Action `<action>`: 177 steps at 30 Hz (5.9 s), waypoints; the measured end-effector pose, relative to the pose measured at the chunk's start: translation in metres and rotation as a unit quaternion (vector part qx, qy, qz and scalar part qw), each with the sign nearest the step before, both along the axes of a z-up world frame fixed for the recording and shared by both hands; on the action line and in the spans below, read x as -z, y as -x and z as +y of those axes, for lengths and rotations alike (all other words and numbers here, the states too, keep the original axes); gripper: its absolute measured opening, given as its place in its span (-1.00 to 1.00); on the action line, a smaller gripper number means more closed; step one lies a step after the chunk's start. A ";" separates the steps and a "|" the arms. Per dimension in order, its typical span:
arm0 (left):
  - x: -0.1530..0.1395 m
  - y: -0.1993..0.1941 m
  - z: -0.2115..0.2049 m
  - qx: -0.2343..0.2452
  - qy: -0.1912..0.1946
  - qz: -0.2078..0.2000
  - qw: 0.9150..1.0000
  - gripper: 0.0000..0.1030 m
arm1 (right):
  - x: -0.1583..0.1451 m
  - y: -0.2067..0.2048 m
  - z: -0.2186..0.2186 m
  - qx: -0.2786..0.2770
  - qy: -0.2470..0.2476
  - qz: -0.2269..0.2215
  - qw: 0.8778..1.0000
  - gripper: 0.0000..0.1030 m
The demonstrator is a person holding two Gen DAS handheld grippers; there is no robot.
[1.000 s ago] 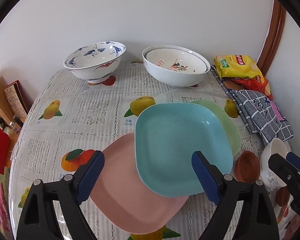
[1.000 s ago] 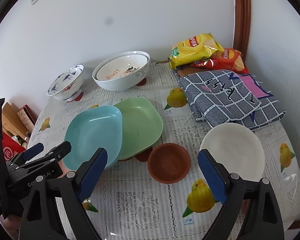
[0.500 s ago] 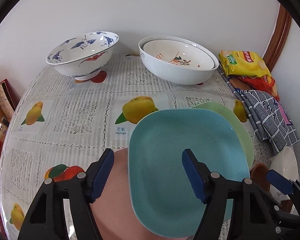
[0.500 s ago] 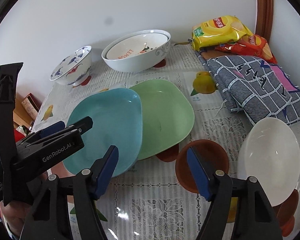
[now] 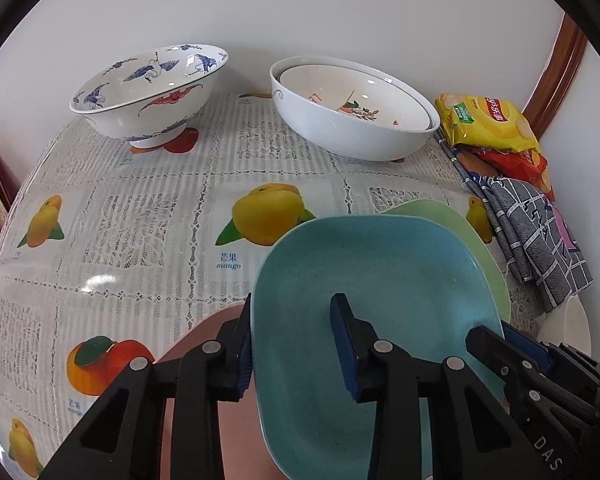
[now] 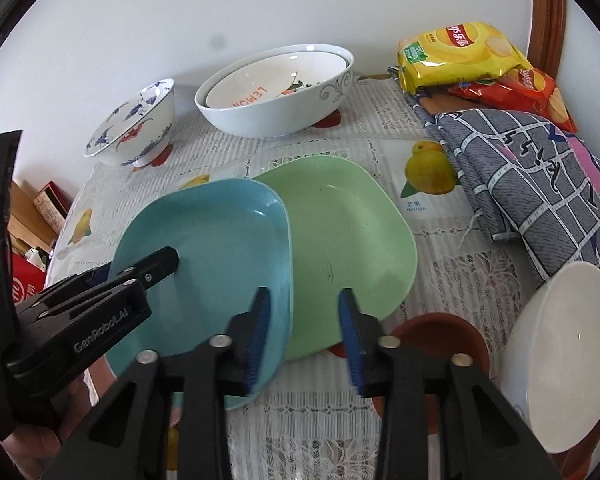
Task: Organize plates and bowls
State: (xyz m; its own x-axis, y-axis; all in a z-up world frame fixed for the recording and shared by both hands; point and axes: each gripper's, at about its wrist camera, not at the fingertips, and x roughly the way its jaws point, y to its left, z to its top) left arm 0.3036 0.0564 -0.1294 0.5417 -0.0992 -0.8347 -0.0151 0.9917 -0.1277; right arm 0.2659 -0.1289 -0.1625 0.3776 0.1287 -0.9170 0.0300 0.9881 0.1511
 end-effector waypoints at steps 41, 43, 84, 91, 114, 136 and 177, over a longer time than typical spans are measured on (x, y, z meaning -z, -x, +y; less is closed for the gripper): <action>-0.084 0.107 -0.024 0.020 0.024 -0.084 0.996 -0.75 | -0.103 0.096 -0.022 0.041 -0.014 -0.106 0.993 -0.86; -0.086 0.111 -0.022 0.018 0.023 -0.086 0.996 -0.75 | -0.105 0.099 -0.021 0.041 -0.015 -0.108 0.993 -0.86; -0.054 0.124 0.046 -0.043 0.025 -0.064 0.997 -0.75 | -0.075 0.091 0.048 -0.007 -0.023 -0.084 0.996 -0.86; -0.038 0.124 0.060 -0.058 0.026 -0.048 0.997 -0.75 | -0.058 0.087 0.061 -0.020 -0.025 -0.066 0.997 -0.85; 0.000 0.105 0.077 -0.080 0.029 -0.009 0.996 -0.75 | -0.007 0.063 0.082 -0.046 -0.013 -0.017 0.999 -0.80; 0.010 0.084 0.077 -0.096 0.013 0.002 0.995 -0.73 | 0.014 0.014 0.091 -0.097 0.007 -0.024 0.995 -0.67; 0.006 0.141 0.020 -0.069 -0.015 0.016 0.997 -0.03 | -0.045 0.124 0.014 -0.042 0.005 -0.068 0.997 -0.06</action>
State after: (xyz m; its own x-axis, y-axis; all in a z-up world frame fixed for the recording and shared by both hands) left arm 0.1629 0.0763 -0.1353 0.5213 -0.0004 -0.8534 -0.1557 0.9832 -0.0956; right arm 0.1421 -0.1148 -0.1179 0.4865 0.1559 -0.8597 -0.0724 0.9878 0.1382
